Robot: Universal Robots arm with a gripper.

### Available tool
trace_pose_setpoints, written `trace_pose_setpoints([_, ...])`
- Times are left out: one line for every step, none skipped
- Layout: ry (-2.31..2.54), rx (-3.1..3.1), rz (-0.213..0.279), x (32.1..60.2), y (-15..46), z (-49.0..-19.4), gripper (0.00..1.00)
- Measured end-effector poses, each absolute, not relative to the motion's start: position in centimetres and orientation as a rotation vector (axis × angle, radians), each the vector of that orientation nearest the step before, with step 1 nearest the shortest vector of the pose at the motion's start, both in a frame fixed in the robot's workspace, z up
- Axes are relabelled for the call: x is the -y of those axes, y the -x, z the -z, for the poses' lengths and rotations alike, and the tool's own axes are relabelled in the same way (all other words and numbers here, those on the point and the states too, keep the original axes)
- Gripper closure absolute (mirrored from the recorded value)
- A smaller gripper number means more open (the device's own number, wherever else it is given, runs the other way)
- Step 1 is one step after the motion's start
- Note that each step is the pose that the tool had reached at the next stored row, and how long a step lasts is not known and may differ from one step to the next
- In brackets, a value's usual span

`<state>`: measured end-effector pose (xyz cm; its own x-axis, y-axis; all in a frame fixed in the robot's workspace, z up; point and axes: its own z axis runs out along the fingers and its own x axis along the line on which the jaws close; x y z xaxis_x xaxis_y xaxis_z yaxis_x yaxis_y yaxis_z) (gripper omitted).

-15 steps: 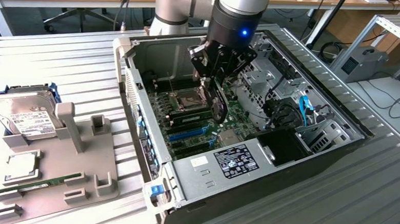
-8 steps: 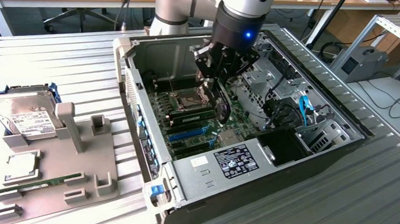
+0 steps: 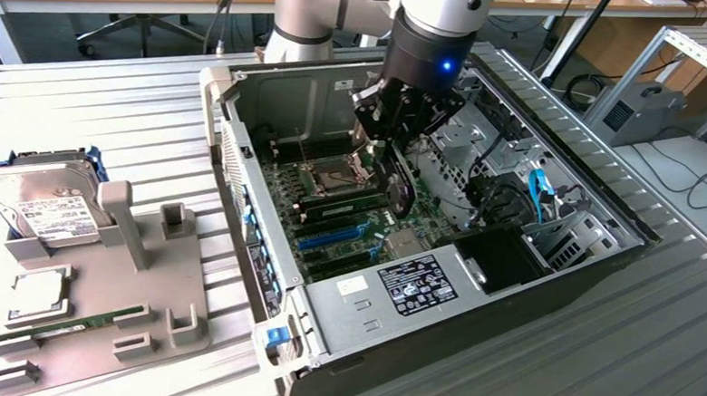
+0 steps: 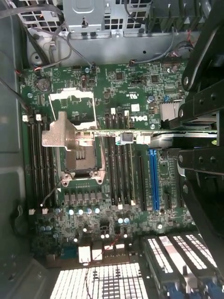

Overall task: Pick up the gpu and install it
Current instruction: 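Pick up the gpu and move the gpu toward the slot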

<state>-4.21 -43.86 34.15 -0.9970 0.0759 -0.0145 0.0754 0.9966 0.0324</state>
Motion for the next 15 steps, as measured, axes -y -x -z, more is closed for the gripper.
trace_pose_setpoints([-0.118,-3.123,-0.050,43.81,4.09,-34.08,0.74])
trace_pose_setpoints([-0.118,-3.124,-0.050,43.76,4.01,-34.02,0.74])
trace_pose_setpoints([-0.118,-3.124,-0.050,43.67,3.85,-33.92,0.74])
trace_pose_setpoints([-0.118,-3.124,-0.050,43.57,3.70,-33.87,0.74])
trace_pose_setpoints([-0.118,-3.124,-0.050,43.44,3.57,-33.85,0.74])
trace_pose_setpoints([-0.119,-3.124,-0.050,43.33,3.50,-33.84,0.74])
trace_pose_setpoints([-0.119,-3.124,-0.050,43.25,3.44,-33.84,0.74])
trace_pose_setpoints([-0.118,-3.124,-0.050,43.20,3.41,-33.84,0.74])
trace_pose_setpoints([-0.118,-3.124,-0.050,43.18,3.39,-33.84,0.74])
trace_pose_setpoints([-0.118,-3.124,-0.050,43.18,3.39,-33.84,0.74])
trace_pose_setpoints([-0.118,-3.124,-0.050,43.18,3.39,-33.84,0.74])
trace_pose_setpoints([-0.119,-3.124,-0.050,43.18,3.39,-33.84,0.74])
trace_pose_setpoints([-0.118,-3.124,-0.050,43.18,3.39,-33.84,0.74])
trace_pose_setpoints([-0.119,-3.124,-0.050,43.17,3.39,-33.84,0.74])
trace_pose_setpoints([-0.118,-3.124,-0.050,43.17,3.39,-33.84,0.74])
